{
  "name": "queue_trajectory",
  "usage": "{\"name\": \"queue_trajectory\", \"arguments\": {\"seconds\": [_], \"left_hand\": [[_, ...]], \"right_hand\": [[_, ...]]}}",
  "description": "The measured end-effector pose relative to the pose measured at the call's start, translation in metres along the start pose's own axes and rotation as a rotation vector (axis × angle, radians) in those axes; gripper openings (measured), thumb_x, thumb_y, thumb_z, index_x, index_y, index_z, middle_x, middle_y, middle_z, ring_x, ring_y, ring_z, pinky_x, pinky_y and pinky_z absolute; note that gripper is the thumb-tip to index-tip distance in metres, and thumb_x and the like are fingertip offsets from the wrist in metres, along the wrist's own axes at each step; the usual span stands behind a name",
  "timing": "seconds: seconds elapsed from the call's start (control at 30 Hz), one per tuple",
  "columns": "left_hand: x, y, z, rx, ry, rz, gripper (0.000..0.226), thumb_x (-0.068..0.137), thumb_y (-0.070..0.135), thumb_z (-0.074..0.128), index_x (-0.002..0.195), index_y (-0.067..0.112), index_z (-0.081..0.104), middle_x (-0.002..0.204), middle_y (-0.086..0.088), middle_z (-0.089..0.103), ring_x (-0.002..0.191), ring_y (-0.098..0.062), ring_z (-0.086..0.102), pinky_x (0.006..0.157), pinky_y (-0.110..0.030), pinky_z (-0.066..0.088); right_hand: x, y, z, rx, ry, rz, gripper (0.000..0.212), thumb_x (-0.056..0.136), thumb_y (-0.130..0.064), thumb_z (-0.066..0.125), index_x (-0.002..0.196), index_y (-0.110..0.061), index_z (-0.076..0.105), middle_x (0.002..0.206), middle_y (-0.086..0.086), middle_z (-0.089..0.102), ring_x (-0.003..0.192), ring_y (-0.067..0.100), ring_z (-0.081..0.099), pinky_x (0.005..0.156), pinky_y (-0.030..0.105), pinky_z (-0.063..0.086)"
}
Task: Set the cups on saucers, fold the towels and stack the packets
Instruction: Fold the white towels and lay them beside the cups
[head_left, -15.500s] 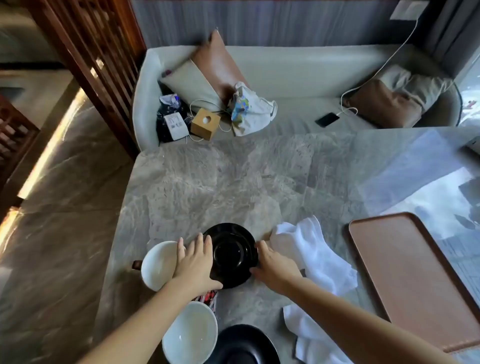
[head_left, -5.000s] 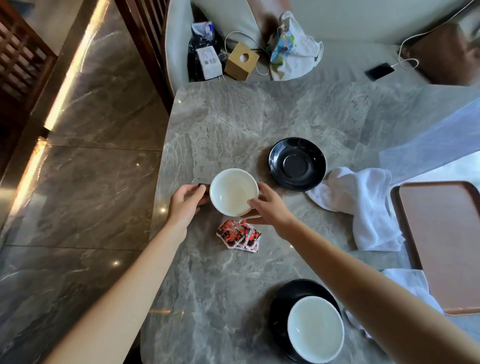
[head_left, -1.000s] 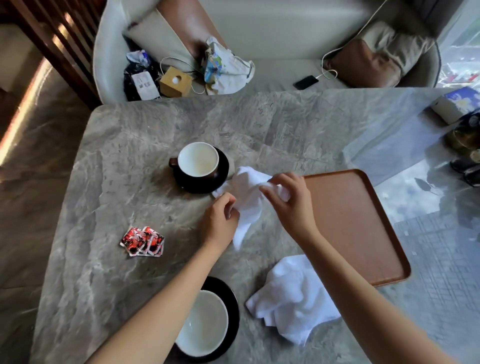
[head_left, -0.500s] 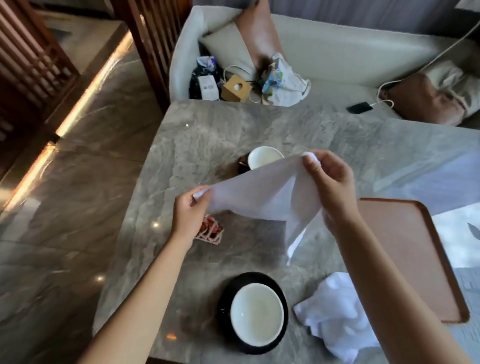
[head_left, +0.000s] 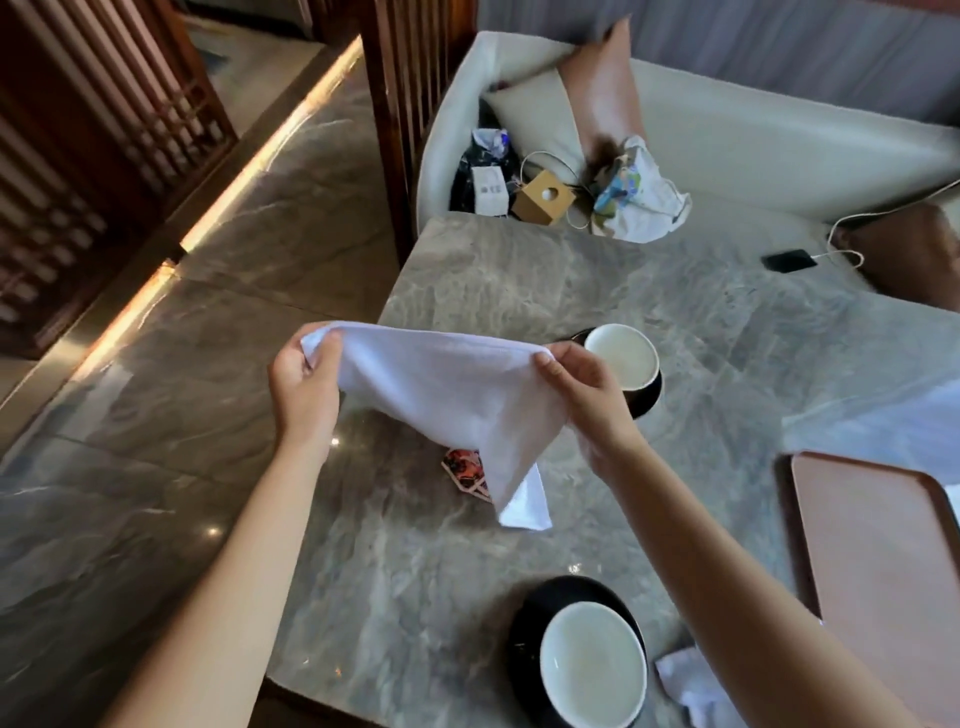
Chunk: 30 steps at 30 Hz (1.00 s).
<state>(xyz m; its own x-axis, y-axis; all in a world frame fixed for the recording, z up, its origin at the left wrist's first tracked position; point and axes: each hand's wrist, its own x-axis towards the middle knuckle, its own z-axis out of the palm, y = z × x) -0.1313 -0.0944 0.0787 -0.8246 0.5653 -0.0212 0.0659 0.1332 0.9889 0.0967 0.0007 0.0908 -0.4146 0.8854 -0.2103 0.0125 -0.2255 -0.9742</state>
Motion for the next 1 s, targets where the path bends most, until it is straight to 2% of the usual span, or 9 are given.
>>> {"name": "queue_trajectory", "arguments": {"seconds": [0.07,0.23,0.37,0.47,0.67,0.77,0.87,0.93,1.0], "left_hand": [[0.007,0.012,-0.006,0.002,0.019,0.005,0.036,0.089,0.024,0.052,0.070,0.054,0.061,0.070,0.032,0.064,0.067,0.022,0.055,0.059,0.001,0.042],[0.021,0.029,-0.012,-0.076,0.129,0.020,0.013,0.085,0.034,0.054,0.073,0.040,0.053,0.072,0.019,0.053,0.064,0.022,0.053,0.052,0.002,0.039],[0.033,0.045,-0.018,-0.092,0.084,0.094,0.012,0.084,0.033,0.055,0.072,0.034,0.054,0.067,0.019,0.048,0.060,0.015,0.052,0.054,-0.001,0.040],[0.044,0.065,-0.021,-0.080,-0.010,0.157,0.016,0.089,0.029,0.053,0.073,0.031,0.055,0.066,0.013,0.044,0.056,0.010,0.047,0.053,-0.004,0.037],[0.049,0.113,-0.026,-0.206,-0.152,0.169,0.017,0.088,0.034,0.052,0.096,0.020,0.057,0.095,-0.002,0.058,0.094,-0.014,0.058,0.079,-0.025,0.046],[0.041,0.102,-0.037,-0.365,-0.273,0.069,0.013,0.086,0.033,0.055,0.097,0.028,0.060,0.101,0.007,0.067,0.103,-0.011,0.064,0.084,-0.027,0.053],[0.027,0.062,-0.043,-0.316,-0.284,-0.144,0.022,0.089,0.025,0.055,0.111,0.024,0.058,0.108,0.005,0.064,0.093,-0.010,0.067,0.072,-0.023,0.056],[0.011,0.028,-0.048,-0.198,-0.288,-0.304,0.010,0.092,0.017,0.051,0.098,0.021,0.058,0.101,-0.001,0.058,0.082,-0.010,0.064,0.058,-0.020,0.054],[-0.011,-0.008,-0.058,-0.079,-0.381,-0.434,0.006,0.090,0.017,0.054,0.087,0.021,0.058,0.103,-0.005,0.060,0.079,-0.012,0.065,0.060,-0.023,0.052]], "right_hand": [[0.009,-0.006,0.009,0.014,-0.013,-0.010,0.016,0.092,-0.022,0.059,0.076,-0.021,0.061,0.067,-0.009,0.059,0.061,0.003,0.051,0.054,0.015,0.039],[0.025,-0.015,0.022,0.007,-0.048,-0.020,0.017,0.090,-0.025,0.062,0.073,-0.023,0.062,0.066,-0.007,0.059,0.059,0.007,0.052,0.053,0.020,0.041],[0.036,-0.035,0.028,0.000,-0.024,-0.125,0.014,0.089,-0.023,0.063,0.075,-0.023,0.062,0.070,-0.004,0.059,0.068,0.014,0.051,0.063,0.031,0.039],[0.045,-0.070,0.031,-0.025,0.014,-0.269,0.013,0.089,-0.022,0.062,0.076,-0.023,0.063,0.069,-0.010,0.062,0.066,0.009,0.053,0.063,0.025,0.042],[0.047,-0.133,0.022,0.039,-0.165,-0.456,0.013,0.091,-0.015,0.056,0.082,-0.021,0.064,0.070,-0.013,0.068,0.065,0.001,0.059,0.063,0.017,0.047],[0.036,-0.136,0.005,0.030,-0.370,-0.391,0.012,0.089,-0.018,0.061,0.079,-0.023,0.067,0.073,-0.010,0.070,0.065,0.003,0.062,0.061,0.016,0.050],[0.025,-0.106,-0.014,-0.044,-0.512,-0.219,0.007,0.080,-0.019,0.064,0.075,-0.021,0.068,0.069,-0.009,0.069,0.062,0.002,0.061,0.057,0.014,0.048],[0.015,-0.072,-0.029,-0.158,-0.540,-0.083,0.005,0.079,-0.014,0.062,0.077,-0.015,0.066,0.069,-0.004,0.067,0.062,0.006,0.060,0.055,0.015,0.047],[0.001,-0.034,-0.044,-0.280,-0.529,0.056,0.008,0.077,-0.016,0.064,0.080,-0.008,0.063,0.070,0.008,0.061,0.063,0.017,0.054,0.052,0.021,0.042]]}}
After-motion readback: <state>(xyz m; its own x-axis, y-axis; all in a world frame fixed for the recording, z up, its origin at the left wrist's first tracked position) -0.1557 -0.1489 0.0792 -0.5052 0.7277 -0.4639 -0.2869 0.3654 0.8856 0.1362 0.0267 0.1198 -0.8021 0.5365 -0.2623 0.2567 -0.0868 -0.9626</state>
